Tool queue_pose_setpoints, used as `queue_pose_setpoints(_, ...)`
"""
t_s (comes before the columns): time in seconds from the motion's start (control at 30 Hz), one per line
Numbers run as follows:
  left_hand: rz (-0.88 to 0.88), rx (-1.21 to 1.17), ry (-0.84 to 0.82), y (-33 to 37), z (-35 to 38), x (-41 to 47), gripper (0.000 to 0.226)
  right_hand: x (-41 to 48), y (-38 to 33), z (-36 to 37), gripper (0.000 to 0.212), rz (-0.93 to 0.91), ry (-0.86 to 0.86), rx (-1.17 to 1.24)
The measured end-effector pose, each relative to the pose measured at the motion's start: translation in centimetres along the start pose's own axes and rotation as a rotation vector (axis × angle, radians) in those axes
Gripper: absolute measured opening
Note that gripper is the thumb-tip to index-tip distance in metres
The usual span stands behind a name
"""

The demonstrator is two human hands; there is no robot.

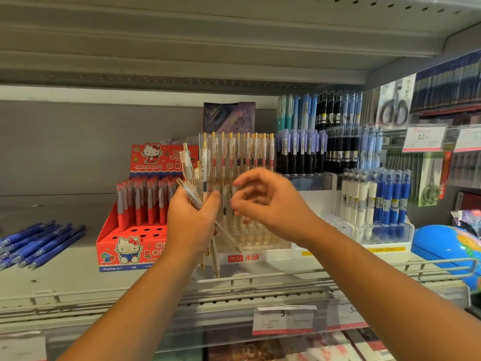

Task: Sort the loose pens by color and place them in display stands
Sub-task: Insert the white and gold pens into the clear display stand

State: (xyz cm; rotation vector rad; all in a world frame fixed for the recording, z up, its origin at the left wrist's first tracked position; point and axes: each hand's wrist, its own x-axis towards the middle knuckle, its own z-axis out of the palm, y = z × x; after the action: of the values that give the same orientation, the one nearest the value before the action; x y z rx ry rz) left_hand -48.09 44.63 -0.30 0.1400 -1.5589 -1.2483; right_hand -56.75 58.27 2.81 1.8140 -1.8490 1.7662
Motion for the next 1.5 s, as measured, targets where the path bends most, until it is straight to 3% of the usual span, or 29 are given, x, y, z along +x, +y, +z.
queue_pose_setpoints(0.1, -0.025, -0.01, 0.028, 0.2, -0.1, 0.0, 0.004, 0.2, -0.6, 1.4, 0.034, -0.011, -0.109, -0.061)
queue_pose_setpoints(0.27, -0.047, -0.034, 0.075, 0.4, -0.3, -0.1, 0.021, 0.3, -0.6, 2.8, 0.048, -0.009, -0.123, -0.035)
queue_pose_setpoints(0.47, -0.106, -0.075, 0.025, 0.6, -0.2, 0.1, 0.051, 0.6, 0.0, 3.4, 0.054, -0.033, -0.07, -0.005)
queue_pose_setpoints(0.7, -0.117, -0.023, 0.028, 0.2, -0.3, 0.3, 0.088, 0.9, 1.2, 2.8, 0.051, 0.136, 0.033, 0.141)
queue_pose_setpoints(0.73, -0.113, -0.013, 0.031, 0.2, -0.3, 0.2, 0.08, 1.0, 1.3, 2.7, 0.051, 0.15, 0.051, 0.156)
queue_pose_setpoints(0.83, -0.064, -0.003, 0.094, 0.2, -0.3, 0.2, 0.028, 1.3, 1.7, 2.6, 0.061, 0.144, 0.097, 0.143)
queue_pose_setpoints(0.9, -0.033, 0.015, 0.156, 0.3, -0.4, 0.3, 0.016, 1.5, 1.8, 2.6, 0.08, 0.12, 0.128, 0.12)
queue_pose_setpoints(1.03, -0.029, 0.023, 0.206, 0.4, -0.5, 0.4, 0.015, 2.2, 1.7, 2.9, 0.094, 0.051, 0.168, 0.015)
queue_pose_setpoints(1.23, -0.002, 0.064, 0.158, 0.4, -0.6, 0.3, 0.017, 3.2, 2.1, 3.4, 0.079, 0.062, 0.266, 0.038)
queue_pose_setpoints(1.5, 0.027, 0.068, 0.165, 0.2, -1.2, 0.7, 0.018, 4.2, 2.8, 3.6, 0.074, 0.029, 0.297, -0.149)
